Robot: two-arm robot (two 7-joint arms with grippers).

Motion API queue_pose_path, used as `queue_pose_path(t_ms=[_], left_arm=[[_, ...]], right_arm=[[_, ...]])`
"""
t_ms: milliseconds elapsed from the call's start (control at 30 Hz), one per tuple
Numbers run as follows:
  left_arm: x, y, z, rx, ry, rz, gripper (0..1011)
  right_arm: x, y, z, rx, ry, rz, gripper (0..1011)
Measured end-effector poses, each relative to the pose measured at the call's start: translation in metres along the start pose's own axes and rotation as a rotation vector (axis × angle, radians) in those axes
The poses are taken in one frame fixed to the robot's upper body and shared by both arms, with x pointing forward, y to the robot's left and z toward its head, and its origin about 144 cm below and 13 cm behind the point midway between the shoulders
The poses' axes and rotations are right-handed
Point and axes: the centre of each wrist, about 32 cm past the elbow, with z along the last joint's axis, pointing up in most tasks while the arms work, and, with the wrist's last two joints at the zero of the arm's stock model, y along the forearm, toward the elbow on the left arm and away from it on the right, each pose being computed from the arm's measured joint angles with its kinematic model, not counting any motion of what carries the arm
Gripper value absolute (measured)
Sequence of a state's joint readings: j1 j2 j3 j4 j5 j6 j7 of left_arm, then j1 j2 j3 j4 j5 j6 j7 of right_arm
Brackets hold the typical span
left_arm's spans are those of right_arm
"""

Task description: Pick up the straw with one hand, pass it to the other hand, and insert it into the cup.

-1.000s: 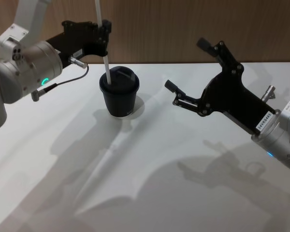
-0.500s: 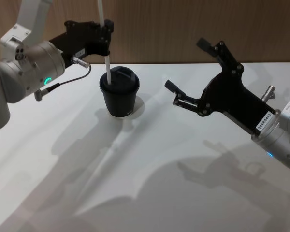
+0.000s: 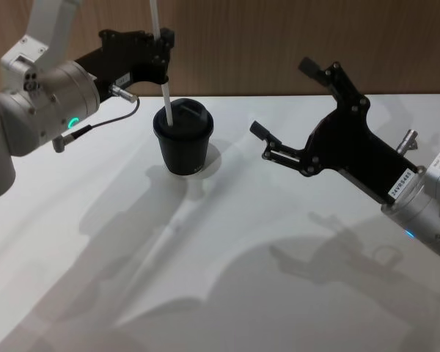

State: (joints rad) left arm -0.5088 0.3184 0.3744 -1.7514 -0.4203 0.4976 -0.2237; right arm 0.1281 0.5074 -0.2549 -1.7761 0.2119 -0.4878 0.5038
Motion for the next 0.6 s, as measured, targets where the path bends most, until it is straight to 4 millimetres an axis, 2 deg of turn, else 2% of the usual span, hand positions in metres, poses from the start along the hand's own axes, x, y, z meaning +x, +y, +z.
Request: queue_pose_path(t_ms=[600], left_arm=[[-0.0015, 0.0080, 0.0047, -0.005, -0.030, 0.013, 7]], right_arm=[[0.0000, 0.0000, 0.0000, 0.000, 0.000, 0.000, 1001]])
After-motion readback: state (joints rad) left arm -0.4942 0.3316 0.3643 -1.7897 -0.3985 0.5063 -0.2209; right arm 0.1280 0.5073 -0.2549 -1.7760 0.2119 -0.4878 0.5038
